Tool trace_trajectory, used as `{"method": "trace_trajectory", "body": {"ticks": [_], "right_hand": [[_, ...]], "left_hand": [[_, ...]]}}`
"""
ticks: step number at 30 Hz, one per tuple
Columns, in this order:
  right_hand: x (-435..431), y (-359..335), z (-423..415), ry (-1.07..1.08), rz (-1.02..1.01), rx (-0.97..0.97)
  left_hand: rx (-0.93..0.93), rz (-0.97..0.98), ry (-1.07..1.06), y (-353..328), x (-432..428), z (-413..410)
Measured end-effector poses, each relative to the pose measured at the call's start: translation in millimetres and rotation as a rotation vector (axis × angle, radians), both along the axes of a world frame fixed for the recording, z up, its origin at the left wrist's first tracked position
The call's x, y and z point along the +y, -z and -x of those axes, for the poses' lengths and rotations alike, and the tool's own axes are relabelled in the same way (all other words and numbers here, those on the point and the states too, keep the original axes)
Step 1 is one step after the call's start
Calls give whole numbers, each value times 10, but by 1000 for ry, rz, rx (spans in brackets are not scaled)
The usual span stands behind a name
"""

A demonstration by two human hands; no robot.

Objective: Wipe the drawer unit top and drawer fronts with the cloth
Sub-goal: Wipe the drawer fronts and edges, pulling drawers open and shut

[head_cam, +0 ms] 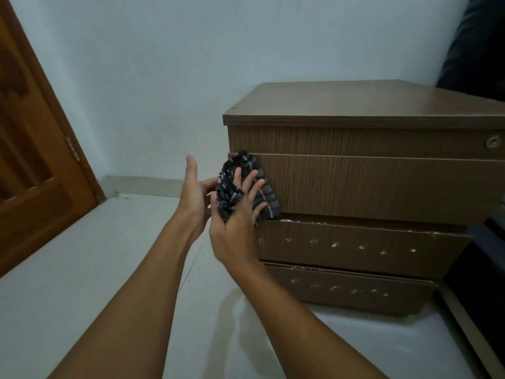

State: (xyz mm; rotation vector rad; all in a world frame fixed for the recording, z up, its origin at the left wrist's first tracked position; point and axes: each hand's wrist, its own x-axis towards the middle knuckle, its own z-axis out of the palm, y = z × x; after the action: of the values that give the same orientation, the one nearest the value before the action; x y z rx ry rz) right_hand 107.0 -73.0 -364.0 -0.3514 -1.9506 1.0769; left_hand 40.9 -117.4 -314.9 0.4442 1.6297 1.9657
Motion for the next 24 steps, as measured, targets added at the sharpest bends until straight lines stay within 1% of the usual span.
{"method": "trace_trajectory", "body": {"ticks": [2, 5, 9, 11, 14, 16, 17, 19, 20, 22, 24], "right_hand": [[-34, -16, 8, -79, 30, 15], [-73, -38, 13, -190, 96, 41], [-86, -47, 37, -242, 179, 86], [-87, -100, -3, -276, 289, 59], [-13, -203, -123, -293, 530, 40], [92, -282, -237, -240, 625, 42], [153, -331, -308, -210, 655, 36], [278, -431, -466, -176, 652, -3], [346, -471, -541, -179, 625, -44], [487, -540, -701, -186, 581, -141], [627, -570, -861, -176, 592, -220]], "left_hand": [[-46, -62, 40, -9, -31, -7], [-68, -122, 79, -12, -56, -33], [-123, -172, 80, 13, -83, 2], [-98, -123, 74, 51, -98, 30], [-90, -29, 8, 190, -116, 71], [-74, 93, -96, 285, -103, 36], [-42, 191, -147, 329, -84, -3], [51, 368, -210, 378, -33, -105], [99, 413, -211, 401, -1, -158], [165, 453, -195, 434, 69, -255], [195, 475, -178, 486, 139, -325]]}}
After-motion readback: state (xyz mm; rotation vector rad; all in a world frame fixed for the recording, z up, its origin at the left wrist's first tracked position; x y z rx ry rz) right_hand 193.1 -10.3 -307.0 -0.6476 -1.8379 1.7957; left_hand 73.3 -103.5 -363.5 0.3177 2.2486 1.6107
